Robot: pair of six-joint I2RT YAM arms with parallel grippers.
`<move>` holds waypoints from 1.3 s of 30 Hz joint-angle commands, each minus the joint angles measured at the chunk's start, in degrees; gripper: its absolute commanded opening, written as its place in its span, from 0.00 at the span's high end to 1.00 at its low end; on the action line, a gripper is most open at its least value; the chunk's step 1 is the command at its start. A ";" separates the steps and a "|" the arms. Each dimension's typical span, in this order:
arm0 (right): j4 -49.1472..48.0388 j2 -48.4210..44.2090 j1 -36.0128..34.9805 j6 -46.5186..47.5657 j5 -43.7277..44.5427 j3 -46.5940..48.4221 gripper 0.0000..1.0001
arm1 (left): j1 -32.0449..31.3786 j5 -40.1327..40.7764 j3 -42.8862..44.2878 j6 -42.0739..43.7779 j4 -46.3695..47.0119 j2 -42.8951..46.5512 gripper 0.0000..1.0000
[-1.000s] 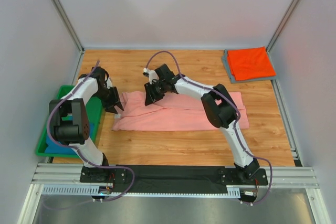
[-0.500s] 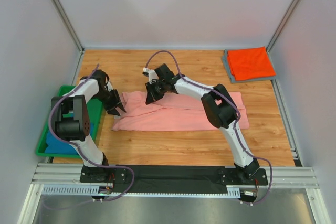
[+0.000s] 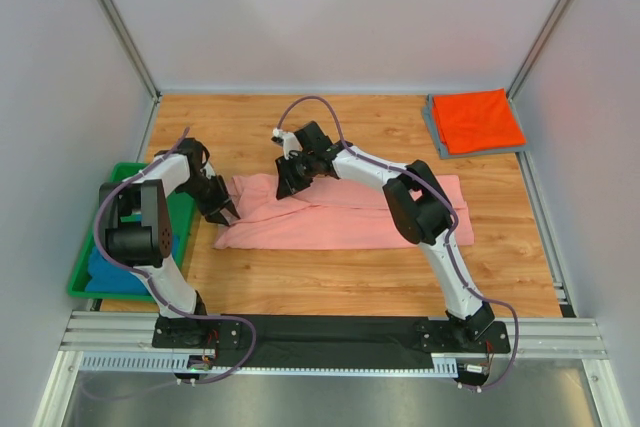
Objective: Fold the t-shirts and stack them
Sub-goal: Fold the tshirt
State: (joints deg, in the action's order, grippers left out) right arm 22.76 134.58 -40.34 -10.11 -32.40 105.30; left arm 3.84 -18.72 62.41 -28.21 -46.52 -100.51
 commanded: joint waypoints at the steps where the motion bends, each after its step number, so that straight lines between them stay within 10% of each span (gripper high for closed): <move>1: -3.95 -3.80 -0.36 -1.31 -0.20 0.35 0.76 | 0.38 0.79 -0.71 -0.01 0.38 1.19 0.55; 8: -3.69 -2.92 -0.27 -2.46 0.15 1.84 0.84 | 0.38 -2.55 -0.54 -0.97 1.96 0.58 0.59; 14: -2.46 -3.80 -0.27 -2.28 0.67 1.32 1.00 | 0.30 -4.22 -0.36 -1.59 1.88 0.84 1.00; 39: 4.66 -6.87 0.79 -0.26 -0.11 2.64 0.87 | -3.75 -0.01 2.45 -8.79 -6.02 9.19 1.00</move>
State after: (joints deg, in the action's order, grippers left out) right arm 25.74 131.90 -40.05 -12.32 -31.16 105.82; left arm 0.64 -21.04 62.59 -34.54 -49.32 -93.97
